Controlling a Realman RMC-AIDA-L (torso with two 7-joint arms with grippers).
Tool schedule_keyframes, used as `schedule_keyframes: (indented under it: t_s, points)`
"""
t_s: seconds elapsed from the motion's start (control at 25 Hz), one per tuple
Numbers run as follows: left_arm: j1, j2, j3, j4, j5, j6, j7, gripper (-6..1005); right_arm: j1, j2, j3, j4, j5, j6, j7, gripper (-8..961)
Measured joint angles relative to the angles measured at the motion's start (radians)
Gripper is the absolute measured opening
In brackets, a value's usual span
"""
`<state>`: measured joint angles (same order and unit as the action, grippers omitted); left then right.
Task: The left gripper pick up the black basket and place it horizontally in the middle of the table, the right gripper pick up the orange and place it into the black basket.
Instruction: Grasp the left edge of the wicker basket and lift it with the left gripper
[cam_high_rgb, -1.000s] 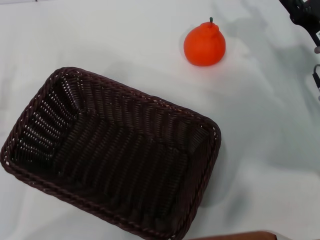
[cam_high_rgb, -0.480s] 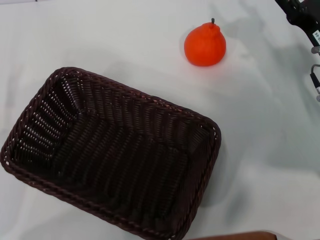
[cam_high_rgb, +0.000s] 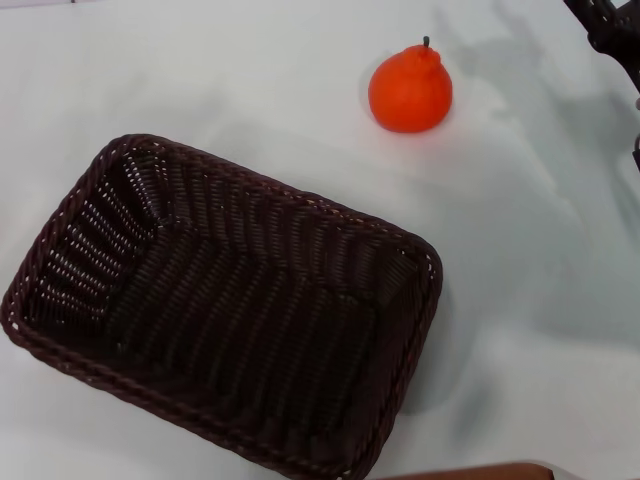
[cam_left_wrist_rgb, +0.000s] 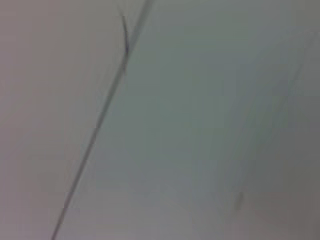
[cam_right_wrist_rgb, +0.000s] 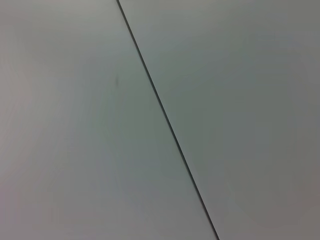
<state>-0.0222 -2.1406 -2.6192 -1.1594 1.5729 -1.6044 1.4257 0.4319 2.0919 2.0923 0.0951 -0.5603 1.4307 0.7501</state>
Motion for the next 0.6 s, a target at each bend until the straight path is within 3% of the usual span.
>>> schedule_keyframes:
  t_s: [0.16,0.36,0.44,0.6]
  points:
    - [-0.038,0.001,0.01,-0.348,0.266,-0.092,-0.29,884,0.0,0.0,0.0,0.001,0.001,-0.003,0.0,955]
    - [-0.13,-0.004,0.046,-0.621,0.502,-0.232,-0.501,884,0.004,0.0,-0.002,0.002,0.001,-0.002,0.0,954]
    - [-0.156,-0.016,0.131,-0.721,0.627,-0.253,-0.569,885,0.005,0.001,-0.004,0.002,0.0,0.001,0.0,954]
    - [-0.168,-0.021,0.331,-0.795,0.791,-0.238,-0.684,885,0.005,0.002,-0.007,0.002,-0.005,0.002,0.0,954]
